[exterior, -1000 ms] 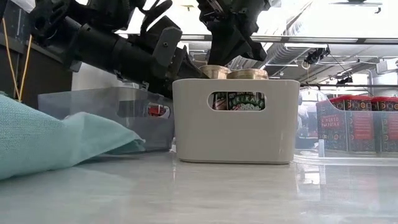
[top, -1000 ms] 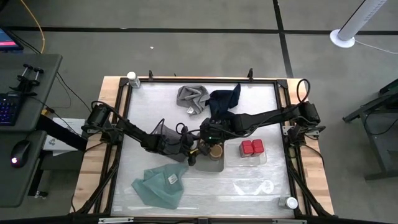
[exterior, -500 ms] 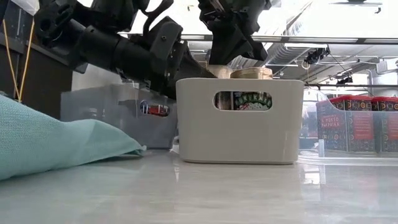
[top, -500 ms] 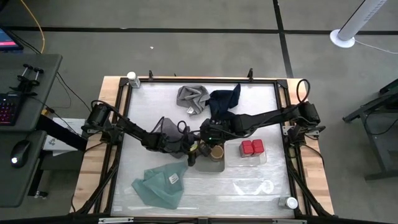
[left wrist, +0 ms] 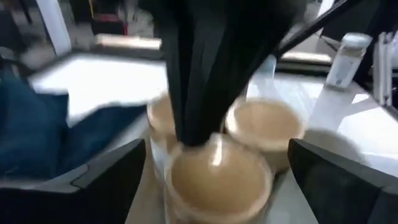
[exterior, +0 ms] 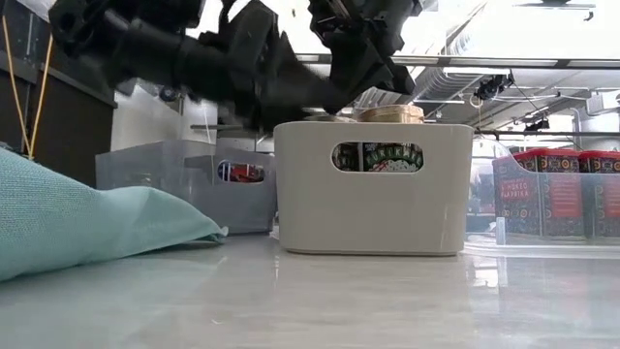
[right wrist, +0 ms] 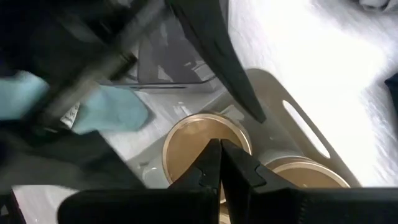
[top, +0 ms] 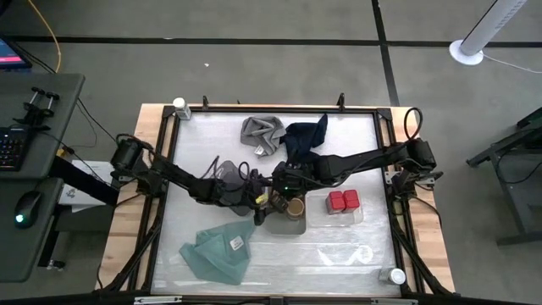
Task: Sort spices by type
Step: Adjust the black bin
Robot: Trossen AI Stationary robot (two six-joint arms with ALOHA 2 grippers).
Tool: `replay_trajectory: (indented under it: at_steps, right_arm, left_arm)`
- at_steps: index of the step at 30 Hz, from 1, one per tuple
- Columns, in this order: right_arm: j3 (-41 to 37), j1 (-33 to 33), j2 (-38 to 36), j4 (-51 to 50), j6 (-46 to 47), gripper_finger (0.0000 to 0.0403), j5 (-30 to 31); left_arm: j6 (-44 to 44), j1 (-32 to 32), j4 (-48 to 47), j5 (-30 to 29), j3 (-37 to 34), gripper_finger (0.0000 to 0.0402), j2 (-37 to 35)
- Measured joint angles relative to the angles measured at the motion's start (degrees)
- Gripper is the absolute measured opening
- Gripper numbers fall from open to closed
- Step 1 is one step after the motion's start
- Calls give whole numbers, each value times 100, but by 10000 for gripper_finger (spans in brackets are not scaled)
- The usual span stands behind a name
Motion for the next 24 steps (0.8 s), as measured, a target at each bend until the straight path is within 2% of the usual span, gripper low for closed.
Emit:
replay_trajectory:
  at_steps: [5,9,12,17,20,24]
  right_arm:
    - [0,-15,-196,-50,-234,0,4]
    - [0,-15,-428,-127,-403,0,206]
    - [0,-15,-601,-166,-507,0,261]
    - [0,-15,-670,-168,-743,0,342]
    - [0,-17,-669,-162,-946,0,395]
    - [0,-75,-658,-164,-1093,0,492]
  left_arm:
    - [790,0,-1135,-35,2,377,-1010]
    - [745,0,-2677,-74,2,377,-2110]
    - [-50,-36,-3803,-58,2,377,-2932]
    - [-1999,-139,-5329,-35,2,377,-4030]
    - [-2306,-168,-6225,-13,2,377,-4424]
    - [-2699,-82,-7098,-390,0,376,-4606]
